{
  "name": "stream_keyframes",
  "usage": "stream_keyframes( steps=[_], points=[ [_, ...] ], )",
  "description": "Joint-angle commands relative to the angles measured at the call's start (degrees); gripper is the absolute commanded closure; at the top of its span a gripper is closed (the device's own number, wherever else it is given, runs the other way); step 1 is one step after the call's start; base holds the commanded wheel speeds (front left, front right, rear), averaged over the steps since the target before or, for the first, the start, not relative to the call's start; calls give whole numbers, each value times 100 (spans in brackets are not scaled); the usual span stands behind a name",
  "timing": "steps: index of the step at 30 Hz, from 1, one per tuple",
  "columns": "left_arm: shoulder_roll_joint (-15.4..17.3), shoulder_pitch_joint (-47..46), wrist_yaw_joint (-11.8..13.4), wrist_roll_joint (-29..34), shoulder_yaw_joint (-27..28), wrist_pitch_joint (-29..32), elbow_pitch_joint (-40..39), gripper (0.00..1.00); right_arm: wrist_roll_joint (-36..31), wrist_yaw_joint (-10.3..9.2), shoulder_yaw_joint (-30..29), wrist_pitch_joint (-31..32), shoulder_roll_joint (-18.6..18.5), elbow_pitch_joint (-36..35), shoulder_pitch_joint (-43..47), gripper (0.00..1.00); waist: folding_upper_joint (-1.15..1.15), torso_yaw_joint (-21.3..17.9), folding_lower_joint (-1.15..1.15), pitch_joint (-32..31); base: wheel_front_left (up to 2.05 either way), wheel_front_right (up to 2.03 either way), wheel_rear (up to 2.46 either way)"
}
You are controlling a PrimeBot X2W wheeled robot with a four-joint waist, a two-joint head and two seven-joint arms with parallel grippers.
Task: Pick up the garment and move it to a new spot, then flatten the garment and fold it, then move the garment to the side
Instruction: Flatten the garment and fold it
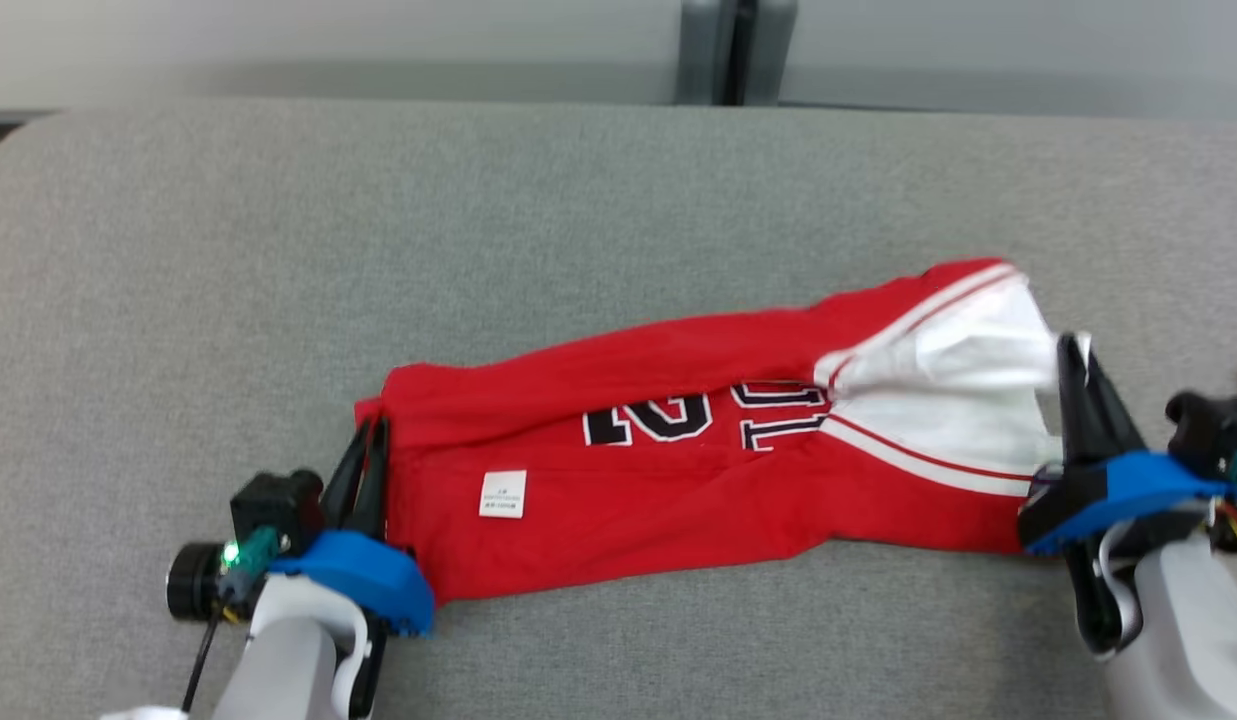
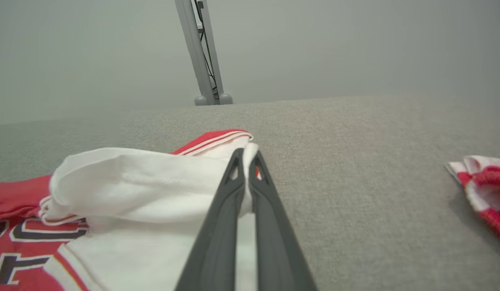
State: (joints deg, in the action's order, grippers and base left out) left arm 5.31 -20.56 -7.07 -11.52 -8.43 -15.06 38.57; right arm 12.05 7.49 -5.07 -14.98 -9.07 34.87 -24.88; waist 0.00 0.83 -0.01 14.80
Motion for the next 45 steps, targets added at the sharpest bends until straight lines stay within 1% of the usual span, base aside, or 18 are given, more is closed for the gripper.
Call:
stream_keyframes(
  steps=[1,4,5,6,7,8,15,18,24,29,33,38,42,45],
  points=[
    [10,86,21,22,26,-14,5,100,38,0,-16,-25,36,-16,152,100,0,-112,1,-143,0,0,0],
    [-39,337,61,61,81,-14,4,100,88,0,-25,-25,89,69,419,100,0,-116,1,-275,0,0,0],
    [-54,416,71,58,110,-14,10,83,102,-1,-40,-25,101,93,477,100,0,-115,1,-320,0,0,0],
    [-71,479,80,69,126,-14,3,53,104,-1,-75,-25,106,124,530,100,0,-113,1,-361,0,0,0],
    [-84,539,99,106,132,-14,-20,0,97,-1,-118,-25,119,174,584,61,0,-109,1,-406,0,0,0],
    [-94,594,129,115,159,-14,-55,0,74,0,-145,-25,142,207,615,0,0,-106,1,-454,0,0,0],
    [-154,1122,378,349,343,-14,-654,0,-389,0,-326,-25,263,-33,898,0,0,-97,1,-777,0,0,0],
    [-193,1426,398,388,325,-13,-796,0,-545,0,-409,-23,382,-131,1144,0,0,-89,1,-905,0,0,0],
    [-238,1904,462,236,254,-14,-926,0,-688,0,-434,-23,552,-122,1623,0,0,-96,1,-1127,0,0,0],
    [-242,2048,543,46,35,-14,-1023,0,-708,0,-388,-23,600,-81,1713,0,0,-104,1,-1170,0,0,0],
    [-241,1874,553,29,-67,-14,-1046,0,-794,0,-326,-23,602,111,1432,0,0,-62,1,-1056,0,0,0],
    [-241,1638,513,101,-180,-14,-1054,0,-958,0,-304,-22,398,687,690,0,0,56,1,-773,0,0,0],
    [-242,1515,500,26,-314,-14,-1015,0,-1133,0,-499,116,242,1269,64,0,0,204,1,-564,0,0,0],
    [-242,1458,532,-31,-400,-14,-984,0,-1216,0,-644,244,235,1717,-278,0,0,318,1,-437,0,0,0]
  ],
)
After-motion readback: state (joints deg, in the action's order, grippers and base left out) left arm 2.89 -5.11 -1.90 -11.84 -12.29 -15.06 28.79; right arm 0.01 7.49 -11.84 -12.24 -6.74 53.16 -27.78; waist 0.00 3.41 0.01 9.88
